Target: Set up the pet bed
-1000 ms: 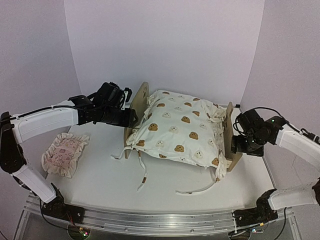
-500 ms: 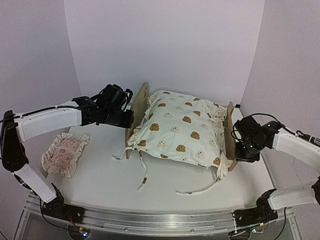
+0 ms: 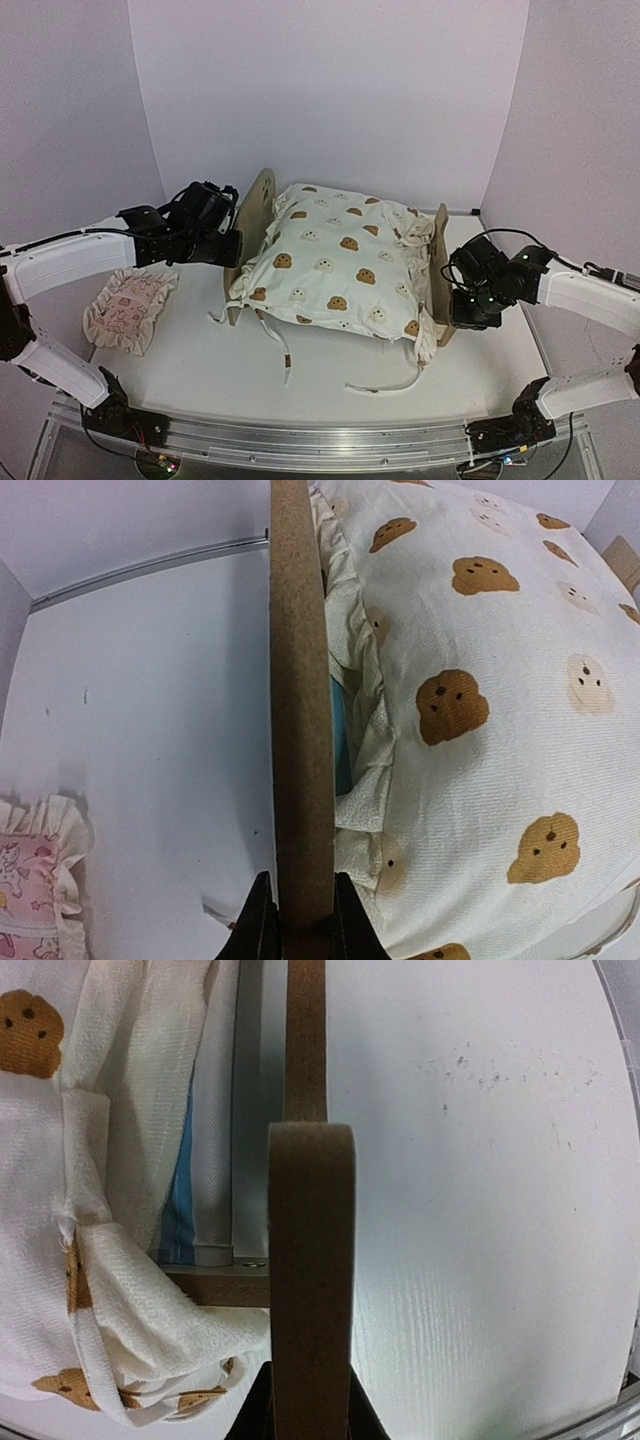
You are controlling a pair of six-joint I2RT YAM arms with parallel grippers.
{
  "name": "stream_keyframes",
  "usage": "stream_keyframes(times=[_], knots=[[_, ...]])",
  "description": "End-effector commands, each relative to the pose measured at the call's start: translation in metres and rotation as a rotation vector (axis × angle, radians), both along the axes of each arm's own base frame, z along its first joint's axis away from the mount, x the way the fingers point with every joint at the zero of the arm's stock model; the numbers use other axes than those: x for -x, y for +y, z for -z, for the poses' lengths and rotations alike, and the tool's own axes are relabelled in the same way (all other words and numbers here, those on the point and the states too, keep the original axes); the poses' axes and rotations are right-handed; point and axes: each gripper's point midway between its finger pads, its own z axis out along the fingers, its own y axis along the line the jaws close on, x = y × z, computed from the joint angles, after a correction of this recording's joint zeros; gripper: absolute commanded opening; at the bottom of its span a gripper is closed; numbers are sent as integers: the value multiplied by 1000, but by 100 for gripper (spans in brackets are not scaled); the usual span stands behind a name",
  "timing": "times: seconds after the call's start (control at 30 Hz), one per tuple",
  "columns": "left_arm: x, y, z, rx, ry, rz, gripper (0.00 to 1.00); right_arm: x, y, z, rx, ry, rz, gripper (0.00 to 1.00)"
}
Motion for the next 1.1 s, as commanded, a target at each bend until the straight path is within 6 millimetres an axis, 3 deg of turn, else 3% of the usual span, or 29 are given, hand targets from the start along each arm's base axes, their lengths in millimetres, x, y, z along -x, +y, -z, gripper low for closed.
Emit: stream_keyframes(times=[0.0,0.27,0.47,0.67,0.77,0.83,0.97,1.07], knots=[[20,31,-13,68,-3,-104,4,5,29,0,52,-18,-111,5],[44,77,-19,91,-39,-218,6,16,77,7,82,-41,-210,5],[49,85,-12,70,-27,-236,8,26,105,10,100,-59,-274,5],[48,86,-15,64,-30,-242,19,24,104,11,122,-74,-275,7],[46,84,-24,62,-34,-237,30,23,102,2,115,-100,-284,12],[46,83,-30,54,-36,-226,46,21,100,-6,119,-126,-298,17],[46,83,-47,49,-45,-216,76,17,94,-30,125,-187,-318,38],[45,83,-64,54,-61,-208,88,14,88,-51,137,-236,-333,53]])
